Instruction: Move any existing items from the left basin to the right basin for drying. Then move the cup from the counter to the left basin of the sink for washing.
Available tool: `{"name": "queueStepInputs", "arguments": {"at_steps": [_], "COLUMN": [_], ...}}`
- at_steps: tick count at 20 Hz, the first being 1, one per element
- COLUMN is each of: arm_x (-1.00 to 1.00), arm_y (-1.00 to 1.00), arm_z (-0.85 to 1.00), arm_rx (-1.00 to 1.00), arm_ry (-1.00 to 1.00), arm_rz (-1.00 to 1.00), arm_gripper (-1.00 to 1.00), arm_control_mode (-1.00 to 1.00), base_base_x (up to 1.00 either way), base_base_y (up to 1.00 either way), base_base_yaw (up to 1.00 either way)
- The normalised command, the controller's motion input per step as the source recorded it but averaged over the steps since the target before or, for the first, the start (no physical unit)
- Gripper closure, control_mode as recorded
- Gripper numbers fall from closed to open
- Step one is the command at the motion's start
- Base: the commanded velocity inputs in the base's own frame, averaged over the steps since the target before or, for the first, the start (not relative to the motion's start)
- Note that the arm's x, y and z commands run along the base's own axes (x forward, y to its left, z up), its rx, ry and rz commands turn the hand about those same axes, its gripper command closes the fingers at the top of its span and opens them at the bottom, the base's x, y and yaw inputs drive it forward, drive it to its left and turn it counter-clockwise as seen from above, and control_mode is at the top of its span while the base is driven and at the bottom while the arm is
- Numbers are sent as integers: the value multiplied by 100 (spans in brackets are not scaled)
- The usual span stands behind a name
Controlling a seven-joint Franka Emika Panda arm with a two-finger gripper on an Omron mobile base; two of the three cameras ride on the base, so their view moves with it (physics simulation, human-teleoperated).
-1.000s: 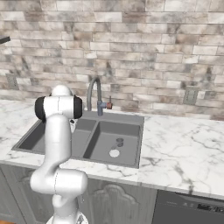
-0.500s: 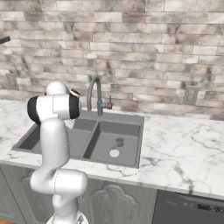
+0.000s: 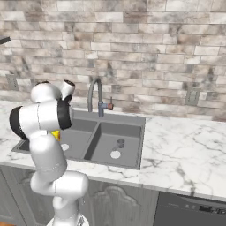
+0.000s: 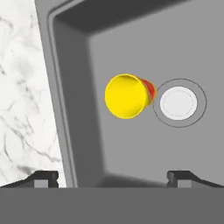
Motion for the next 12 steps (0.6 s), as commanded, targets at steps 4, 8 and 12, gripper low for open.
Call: {"name": "queueStepInputs", "arguments": {"at_steps": [4,8,12], "arm_x": [-63,-66,-65], "arm_y": [-17,-35,-52], "arm_z": [62,50,41], "arm_rx": [-1,-1,-3], "arm_ry": [-12,-13,-14], "arm_rz": [-6,-3,-2], "arm_gripper": [-100,-100,-100], "arm_control_mode": [-100,-100,-100], "base_base_x": [0,0,0], "base_base_y": [0,0,0], "base_base_yaw": [0,0,0]}}
